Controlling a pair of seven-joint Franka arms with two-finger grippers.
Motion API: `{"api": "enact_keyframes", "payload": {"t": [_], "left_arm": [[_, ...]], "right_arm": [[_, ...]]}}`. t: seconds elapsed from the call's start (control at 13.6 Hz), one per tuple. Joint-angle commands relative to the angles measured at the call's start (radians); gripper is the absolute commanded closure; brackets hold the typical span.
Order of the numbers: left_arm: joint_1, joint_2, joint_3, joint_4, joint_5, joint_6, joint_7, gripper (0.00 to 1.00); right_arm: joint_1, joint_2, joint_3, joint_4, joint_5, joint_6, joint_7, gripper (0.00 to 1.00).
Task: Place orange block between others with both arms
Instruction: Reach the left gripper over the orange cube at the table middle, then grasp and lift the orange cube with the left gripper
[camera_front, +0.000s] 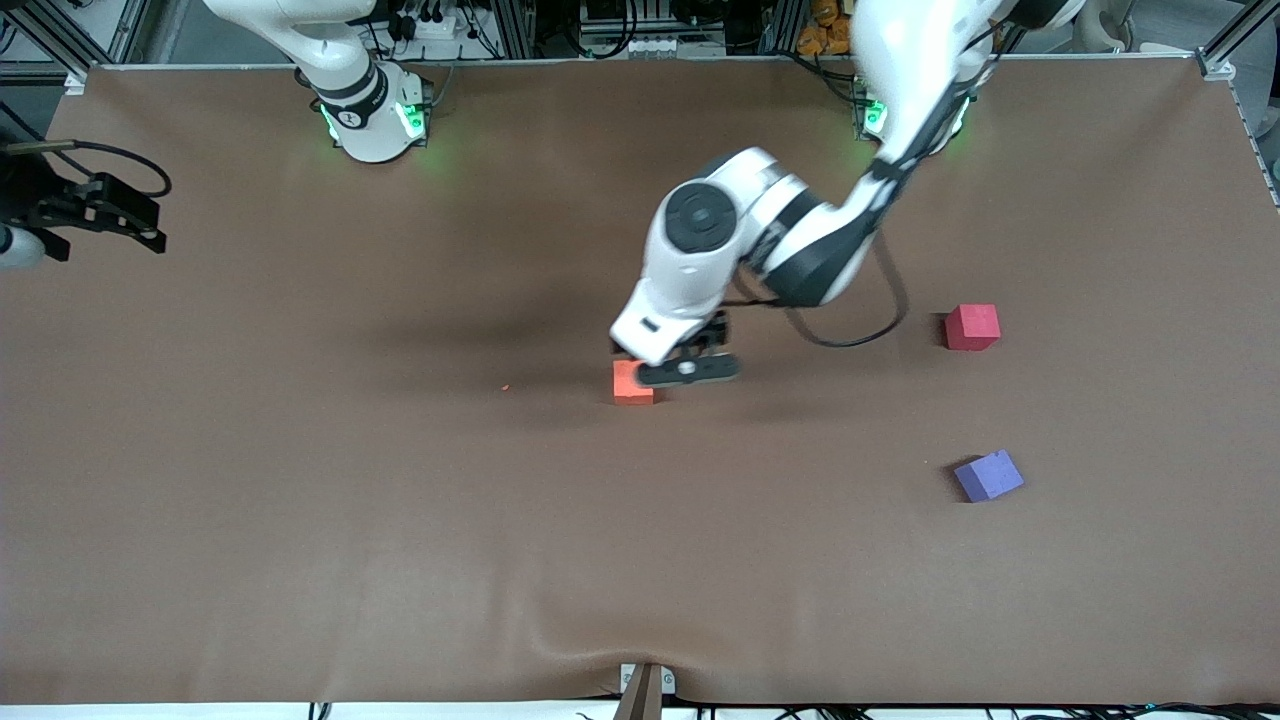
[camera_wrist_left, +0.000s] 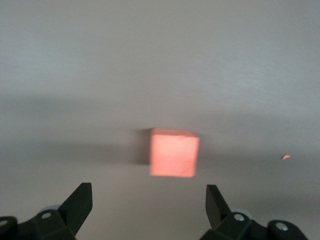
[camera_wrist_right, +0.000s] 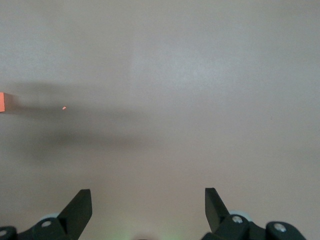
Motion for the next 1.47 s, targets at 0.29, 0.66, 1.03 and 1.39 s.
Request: {"api": "enact_keyframes", "payload": {"t": [0.29, 0.66, 1.03, 1.39], "left_arm": [[-0.166, 0.166, 0.166, 0.105, 0.022, 0.078, 0.031, 0.00], [-0.167, 0.235, 0.171, 0.105, 0.021, 0.167, 0.008, 0.00], [-0.175, 0.246, 0.170, 0.096, 0.019, 0.134, 0.011, 0.80], [-0.174, 0.215, 0.195, 0.094, 0.044, 0.052, 0.015, 1.00]], "right_arm": [[-0.016, 0.001, 0.011, 0.012, 0.033, -0.018, 0.025, 0.00], [-0.016, 0.004, 0.011, 0.012, 0.033, -0.021, 0.025, 0.00], [-0.016, 0.004, 0.013, 0.013, 0.033, -0.021, 0.025, 0.00], [-0.011, 0.003, 0.016, 0.013, 0.033, -0.022, 0.023, 0.00]]}}
